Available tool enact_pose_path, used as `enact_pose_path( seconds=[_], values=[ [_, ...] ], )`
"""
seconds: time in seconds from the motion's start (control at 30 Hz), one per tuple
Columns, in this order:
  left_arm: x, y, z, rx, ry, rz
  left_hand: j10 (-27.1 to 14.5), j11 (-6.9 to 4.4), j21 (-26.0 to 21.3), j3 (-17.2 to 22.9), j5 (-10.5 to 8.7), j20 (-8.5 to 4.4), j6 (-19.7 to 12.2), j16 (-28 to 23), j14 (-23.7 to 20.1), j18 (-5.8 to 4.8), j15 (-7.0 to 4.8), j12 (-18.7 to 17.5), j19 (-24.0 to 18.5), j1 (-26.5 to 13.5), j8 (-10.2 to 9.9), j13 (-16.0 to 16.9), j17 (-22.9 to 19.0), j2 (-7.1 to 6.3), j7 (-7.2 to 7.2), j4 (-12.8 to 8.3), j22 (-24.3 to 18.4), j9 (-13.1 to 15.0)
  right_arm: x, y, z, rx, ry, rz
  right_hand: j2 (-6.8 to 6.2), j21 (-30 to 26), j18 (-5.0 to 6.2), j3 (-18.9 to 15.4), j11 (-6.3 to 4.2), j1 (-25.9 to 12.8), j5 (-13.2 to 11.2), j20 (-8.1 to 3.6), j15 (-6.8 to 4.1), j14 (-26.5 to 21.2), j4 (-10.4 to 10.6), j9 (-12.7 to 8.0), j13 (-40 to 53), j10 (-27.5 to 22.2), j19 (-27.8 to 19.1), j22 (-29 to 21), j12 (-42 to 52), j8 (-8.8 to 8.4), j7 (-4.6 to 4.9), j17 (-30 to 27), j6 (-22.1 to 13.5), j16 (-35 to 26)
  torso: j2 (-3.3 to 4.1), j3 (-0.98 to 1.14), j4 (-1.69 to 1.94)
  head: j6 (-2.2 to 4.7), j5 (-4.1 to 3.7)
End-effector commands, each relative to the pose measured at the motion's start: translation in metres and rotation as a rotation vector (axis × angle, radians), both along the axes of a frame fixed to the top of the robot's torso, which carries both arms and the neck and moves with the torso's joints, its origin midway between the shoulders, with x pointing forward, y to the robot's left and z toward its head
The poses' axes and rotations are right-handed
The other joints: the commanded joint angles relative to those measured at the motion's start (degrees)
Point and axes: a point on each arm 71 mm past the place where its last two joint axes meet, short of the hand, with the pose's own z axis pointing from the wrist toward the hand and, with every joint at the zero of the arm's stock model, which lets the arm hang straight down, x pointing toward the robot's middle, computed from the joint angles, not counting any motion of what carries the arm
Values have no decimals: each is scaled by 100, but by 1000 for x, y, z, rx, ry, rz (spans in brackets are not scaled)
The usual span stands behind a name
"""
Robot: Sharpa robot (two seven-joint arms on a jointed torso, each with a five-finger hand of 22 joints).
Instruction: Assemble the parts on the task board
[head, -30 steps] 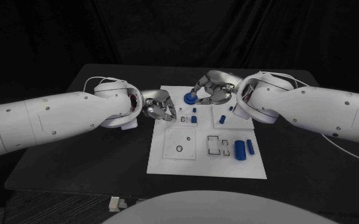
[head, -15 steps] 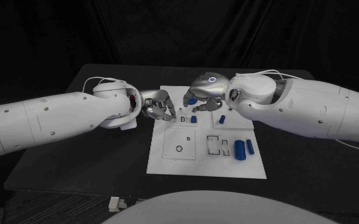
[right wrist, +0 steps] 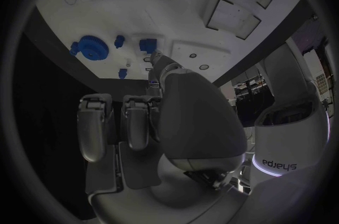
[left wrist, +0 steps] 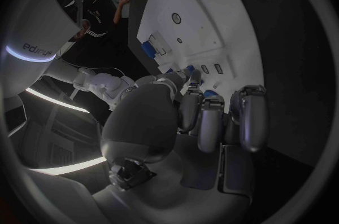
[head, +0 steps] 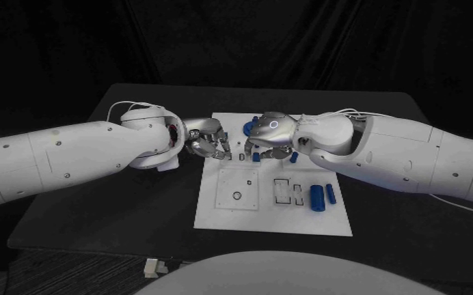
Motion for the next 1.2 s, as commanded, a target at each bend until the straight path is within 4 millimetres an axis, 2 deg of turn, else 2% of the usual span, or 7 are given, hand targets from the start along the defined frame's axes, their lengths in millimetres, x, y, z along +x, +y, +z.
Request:
enact_pose_path(
  seconds=[0.03, 0.47, 0.63, 0.7, 0.87, 1.07, 1.2],
  values=[
    [-1, -2, 1, -20, -5, -13, -1, -2, -18, 48, -26, -3, 45, -22, 523, -2, 33, -10, -20, -24, 36, 22, 1351, -26, 14, -1, 1166, -8, -1, -1, -4, -29, -43, 10, -80, 36, -91, -19, -41, 1, -31, -39, -28, 600, 27, -8, 1510, 606, 605, 1509, 20, -30, 22, 1509, -7, 17, -1, 2, -7, -1, 2],
    [-1, -3, 0, -19, -1, -18, -1, 0, -18, 56, -29, -2, 47, -22, 522, -2, 35, -11, -20, -40, 39, 21, 1350, -33, 15, 1, 1166, -9, 0, -3, -14, -24, -46, -19, -103, 36, -91, -51, -34, 2, -45, -38, -26, 600, 42, -20, 1510, 606, 605, 1509, 20, -67, 41, 1509, -61, 17, -3, 1, -7, -1, -3],
    [-1, -3, 0, -20, -1, -18, 0, 2, -19, 64, -30, -1, 48, -21, 523, -2, 37, -9, -20, -56, 41, 22, 1351, -33, 17, 6, 1166, -11, 1, -5, -18, -21, -60, -30, -87, 36, -91, -41, -32, 82, 44, -36, -25, 600, 16, -25, 1510, 606, 605, 1509, 20, -91, 24, 1509, -93, 17, -7, 2, -7, -1, 15],
    [-1, -3, 0, -20, 0, -19, 2, 4, -19, 75, -33, 1, 48, -23, 522, -2, 39, -7, -20, -76, 43, 23, 1349, -31, 18, 14, 1166, -13, 2, -5, -19, -19, -63, -33, -72, 36, -91, -21, -32, 150, 171, -35, -23, 600, -14, -27, 1510, 606, 605, 1509, 20, -106, 2, 1509, -112, 17, -6, 3, -6, -1, 12],
    [-1, -3, -1, -20, 2, -20, 1, 5, -23, 89, -35, 3, 48, -21, 523, -1, 41, -9, -23, -98, 45, 20, 1351, -25, 18, 24, 1165, -15, 3, -6, -21, -11, -70, -38, -70, 36, -91, -17, -32, 160, 188, -35, -23, 600, -19, -27, 1510, 606, 605, 1509, 20, -109, -2, 1509, -117, 17, -3, 2, -5, -1, 9],
    [-2, -4, -2, -20, 4, -21, 5, 6, -22, 114, -32, 5, 47, -21, 523, -1, 43, -4, -22, -130, 49, 24, 1351, -11, 18, 41, 1165, -19, 4, -7, -25, 20, -84, -28, -55, 36, -91, -16, -29, 187, 184, -31, -17, 600, -30, -31, 1510, 606, 605, 1509, 20, -141, -110, 1509, -180, 17, -3, 1, -4, -1, 18],
    [-2, -4, -2, -19, 6, -21, 5, 8, -20, 131, -33, 7, 45, -23, 522, -2, 44, -6, -20, -160, 51, 21, 1348, -3, 19, 58, 1166, -23, 3, -8, -28, 36, -87, -16, -32, 36, -91, -18, -30, 176, 178, -29, -15, 600, -16, 7, 1510, 606, 605, 1509, 20, -81, -126, 1509, -84, 17, -4, 1, -6, -1, 23]
  ],
)
